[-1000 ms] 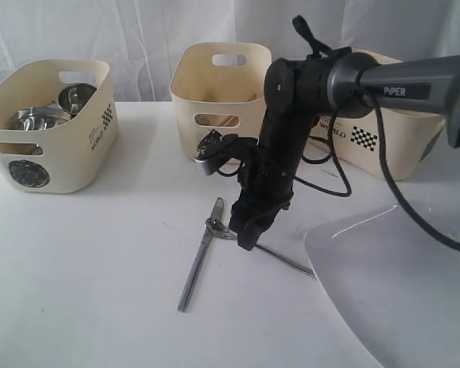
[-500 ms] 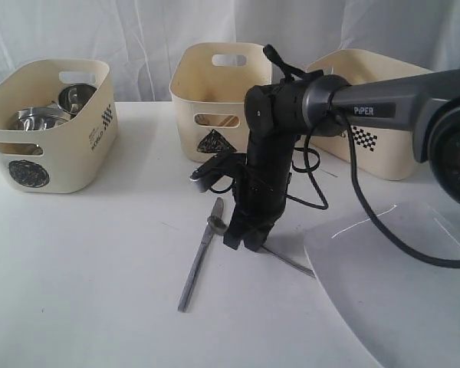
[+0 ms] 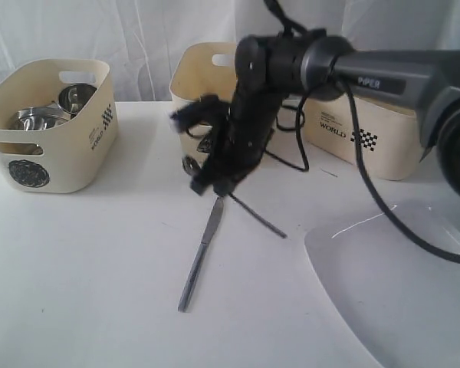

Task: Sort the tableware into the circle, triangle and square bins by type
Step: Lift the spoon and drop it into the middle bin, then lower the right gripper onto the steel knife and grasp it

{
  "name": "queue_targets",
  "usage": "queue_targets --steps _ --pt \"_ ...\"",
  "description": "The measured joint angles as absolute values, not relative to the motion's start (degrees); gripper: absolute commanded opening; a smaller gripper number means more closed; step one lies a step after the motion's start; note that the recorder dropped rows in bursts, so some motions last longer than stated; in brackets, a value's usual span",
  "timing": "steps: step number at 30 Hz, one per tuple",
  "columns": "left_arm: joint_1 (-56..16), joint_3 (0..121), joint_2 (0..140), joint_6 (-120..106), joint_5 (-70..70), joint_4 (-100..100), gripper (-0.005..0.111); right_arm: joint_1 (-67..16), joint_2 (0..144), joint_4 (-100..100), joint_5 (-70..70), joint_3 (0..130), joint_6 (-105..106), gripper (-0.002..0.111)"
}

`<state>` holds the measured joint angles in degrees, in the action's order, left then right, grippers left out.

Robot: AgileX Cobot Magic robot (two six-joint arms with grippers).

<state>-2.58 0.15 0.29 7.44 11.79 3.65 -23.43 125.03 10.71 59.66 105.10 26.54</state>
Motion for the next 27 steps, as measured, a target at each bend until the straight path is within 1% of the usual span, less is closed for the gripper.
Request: queue_targets --steps 5,14,26,27 --pt "-2.6 0.2 0.3 7.4 11.8 3.7 0.000 -23.3 120.5 15.1 49.2 110.2 24.4 0.000" --pt "-2.6 0.2 0.3 7.4 11.8 3.7 0.000 -19.3 119.7 24.6 26.6 110.6 19.6 0.000" --pt "-2.6 0.2 0.3 7.4 11.8 3.7 0.000 -19.0 121.3 29.5 0.6 110.6 19.7 0.000" --pt "-2.6 0.2 0.3 7.4 11.8 3.7 0.000 -19.0 121.9 29.4 -0.7 110.6 20.1 0.001"
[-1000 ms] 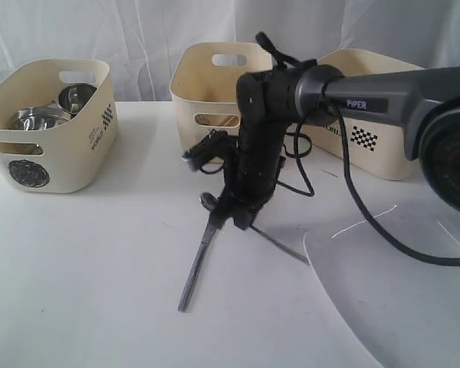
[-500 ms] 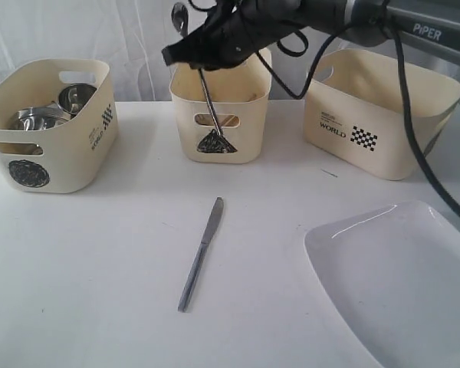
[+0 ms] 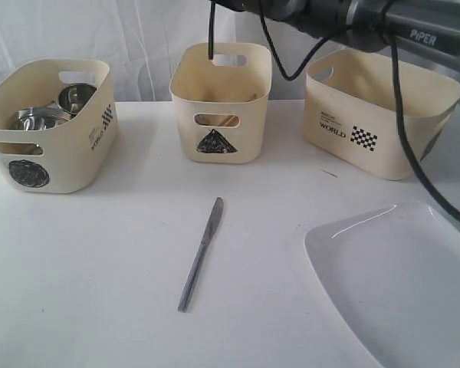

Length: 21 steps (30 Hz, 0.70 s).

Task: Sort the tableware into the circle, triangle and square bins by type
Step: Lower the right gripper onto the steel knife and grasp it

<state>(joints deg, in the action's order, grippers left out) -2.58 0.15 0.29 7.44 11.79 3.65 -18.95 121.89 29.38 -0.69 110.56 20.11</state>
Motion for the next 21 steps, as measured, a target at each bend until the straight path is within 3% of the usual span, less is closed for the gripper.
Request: queue_targets --steps 2,6,12,16,20,21 --pt "-2.6 0.2 0.3 7.4 11.8 3.7 0.000 -19.0 123.9 29.2 -4.0 110.6 20.7 0.009" --pt "-2.6 0.2 0.3 7.4 11.8 3.7 0.000 -18.7 129.0 29.1 -9.0 110.6 21.2 0.034" --pt "-2.6 0.2 0.3 7.4 11.8 3.7 0.000 -18.0 132.3 28.9 -7.1 110.6 21.7 0.041" --pt "-2.6 0.2 0.3 7.4 11.8 3.7 0.000 -17.3 129.6 28.9 6.0 110.6 22.7 0.033" --pt "-2.6 0.2 0.3 7.4 11.8 3.7 0.000 -16.0 125.2 25.3 28.0 110.6 21.6 0.000" --pt "-2.6 0.2 0.3 7.4 11.8 3.7 0.000 -15.5 123.7 22.2 39.6 110.7 16.8 0.000"
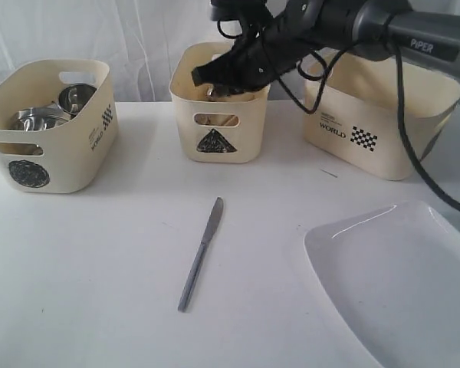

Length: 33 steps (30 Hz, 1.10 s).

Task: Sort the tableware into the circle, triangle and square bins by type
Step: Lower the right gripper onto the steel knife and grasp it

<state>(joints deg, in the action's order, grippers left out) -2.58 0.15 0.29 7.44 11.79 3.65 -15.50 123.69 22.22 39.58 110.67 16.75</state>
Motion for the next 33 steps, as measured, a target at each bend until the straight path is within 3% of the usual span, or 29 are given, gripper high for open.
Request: queue_targets --steps 3,9,14,17,33 --pt "-2.6 0.2 0.3 7.4 11.8 3.7 0.000 -17.3 123.2 18.3 60.2 108.4 4.6 0.000" --pt "-2.6 0.2 0.3 7.4 11.8 3.7 0.000 -31.7 122.7 16.0 63.8 101.5 0.0 0.002" --pt "-2.6 0.2 0.3 7.4 11.8 3.7 0.000 -33.0 123.0 17.7 66.2 100.7 -1.4 0.036" --pt "-2.6 0.2 0.3 7.4 11.8 3.7 0.000 -33.0 123.8 17.9 68.4 100.7 -4.4 0.044" --pt "-2.6 0.2 0.3 7.4 11.8 3.7 0.000 -33.1 130.2 6.9 67.3 100.7 -20.9 0.039"
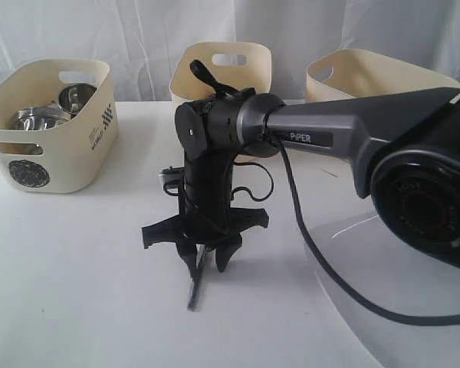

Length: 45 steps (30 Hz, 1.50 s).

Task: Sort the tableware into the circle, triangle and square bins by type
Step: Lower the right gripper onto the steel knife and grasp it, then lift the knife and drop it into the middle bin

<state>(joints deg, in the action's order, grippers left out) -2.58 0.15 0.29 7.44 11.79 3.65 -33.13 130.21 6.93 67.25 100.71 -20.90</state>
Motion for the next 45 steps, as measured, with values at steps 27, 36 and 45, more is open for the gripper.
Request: queue_targets --steps 27,36,45 --pt "-2.6 0.2 0.3 7.4 11.8 3.7 0.000 -33.1 131.9 1.3 67.2 101.7 -12.6 0.000" --pt "-2.6 0.2 0.3 7.4 11.8 3.7 0.000 -33.1 130.9 0.8 66.0 103.4 -8.3 0.000" --pt "-2.6 0.2 0.3 7.4 11.8 3.7 0.000 -33.1 127.8 1.8 63.9 105.0 -6.9 0.000"
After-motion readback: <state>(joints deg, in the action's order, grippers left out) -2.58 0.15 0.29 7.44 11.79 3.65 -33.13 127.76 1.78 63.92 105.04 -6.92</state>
